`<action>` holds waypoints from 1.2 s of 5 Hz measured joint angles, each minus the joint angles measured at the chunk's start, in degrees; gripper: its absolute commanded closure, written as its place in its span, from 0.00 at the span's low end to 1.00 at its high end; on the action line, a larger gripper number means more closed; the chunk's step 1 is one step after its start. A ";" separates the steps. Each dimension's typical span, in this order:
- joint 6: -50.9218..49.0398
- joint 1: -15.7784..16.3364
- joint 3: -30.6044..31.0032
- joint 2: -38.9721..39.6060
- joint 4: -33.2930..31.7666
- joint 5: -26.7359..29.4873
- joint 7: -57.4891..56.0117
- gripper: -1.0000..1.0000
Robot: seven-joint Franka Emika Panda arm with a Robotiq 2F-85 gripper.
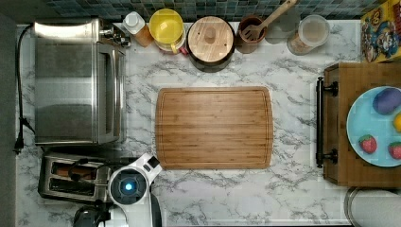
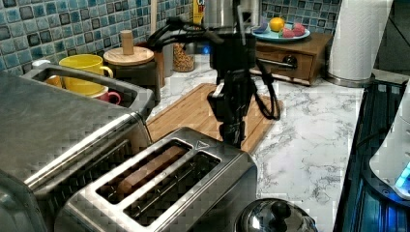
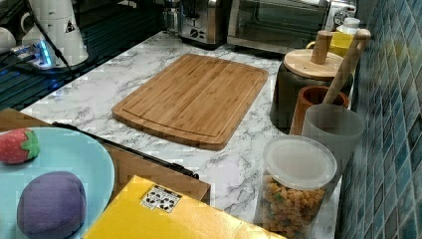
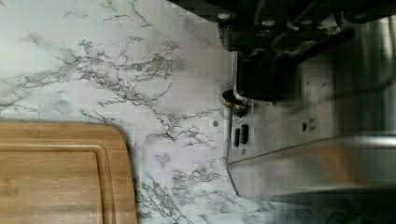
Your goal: Turn on the toaster.
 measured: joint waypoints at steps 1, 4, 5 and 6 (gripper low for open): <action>-0.11 -0.14 -0.31 4.58 2.35 -0.95 2.21 1.00; 1.34 0.17 0.07 4.30 1.90 -2.88 6.94 1.00; 2.66 0.50 0.15 3.25 0.78 -2.88 6.94 1.00; 3.13 0.70 0.67 2.98 0.56 -2.94 6.94 1.00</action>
